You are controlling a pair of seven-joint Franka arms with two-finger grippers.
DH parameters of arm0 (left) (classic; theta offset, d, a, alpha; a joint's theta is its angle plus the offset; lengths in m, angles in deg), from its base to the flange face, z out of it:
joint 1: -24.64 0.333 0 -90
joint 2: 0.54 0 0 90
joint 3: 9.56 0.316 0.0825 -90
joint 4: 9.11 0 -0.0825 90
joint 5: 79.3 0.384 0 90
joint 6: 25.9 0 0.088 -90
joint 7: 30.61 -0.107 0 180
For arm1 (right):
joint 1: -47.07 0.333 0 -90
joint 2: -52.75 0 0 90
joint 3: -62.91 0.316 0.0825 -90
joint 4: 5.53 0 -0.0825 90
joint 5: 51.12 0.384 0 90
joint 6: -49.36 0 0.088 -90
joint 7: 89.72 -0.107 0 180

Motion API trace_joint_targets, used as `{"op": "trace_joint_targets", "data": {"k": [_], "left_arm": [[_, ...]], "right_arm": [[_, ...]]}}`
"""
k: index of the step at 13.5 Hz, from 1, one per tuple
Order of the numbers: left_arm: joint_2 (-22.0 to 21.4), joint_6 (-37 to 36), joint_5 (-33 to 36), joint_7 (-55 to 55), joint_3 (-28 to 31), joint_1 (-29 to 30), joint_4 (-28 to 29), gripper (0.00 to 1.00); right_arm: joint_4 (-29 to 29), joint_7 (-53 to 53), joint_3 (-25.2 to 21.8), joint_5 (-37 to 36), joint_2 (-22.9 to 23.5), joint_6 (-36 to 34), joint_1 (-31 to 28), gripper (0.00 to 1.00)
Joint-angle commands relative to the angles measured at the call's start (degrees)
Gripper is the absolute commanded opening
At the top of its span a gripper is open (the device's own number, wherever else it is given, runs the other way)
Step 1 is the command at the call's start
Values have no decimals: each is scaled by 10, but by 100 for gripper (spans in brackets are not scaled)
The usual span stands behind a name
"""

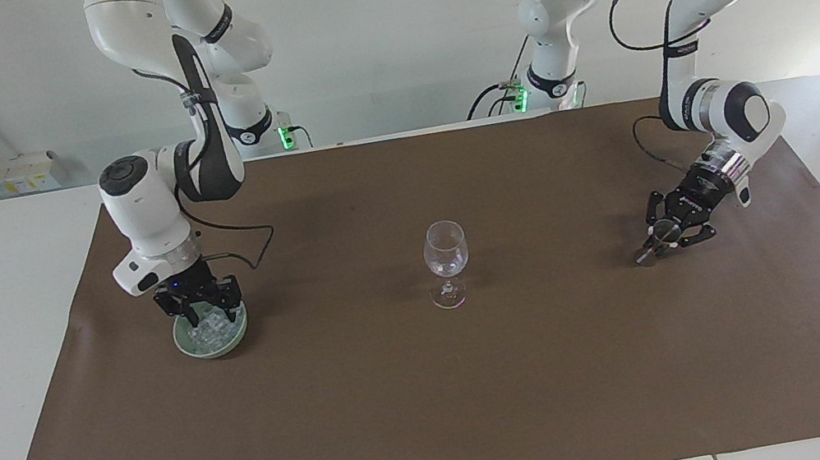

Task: Pour wine and add ice with both arms

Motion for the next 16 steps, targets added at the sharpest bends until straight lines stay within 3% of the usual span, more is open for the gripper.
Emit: {"op": "trace_joint_targets", "data": {"k": [1,3,4,5,8,16], "left_arm": [[2,7,-12,-8,5,-7,-1,50],[2,6,-11,-8,5,-7,-2,61],[2,6,-8,-7,5,-6,-2,73],[2,6,-3,-6,5,-4,-3,100],[3,-6,55,-2,5,11,-23,100],[-1,-71,361,7,5,47,-147,100]], "right_arm": [[16,-3,3,5,-15,5,-3,11],[16,-7,3,5,-15,5,-3,5],[15,-10,3,5,-15,6,-3,1],[15,-11,3,6,-15,5,-3,1],[13,-18,3,11,-14,4,-3,0],[6,-18,6,12,-71,-16,4,0]]}}
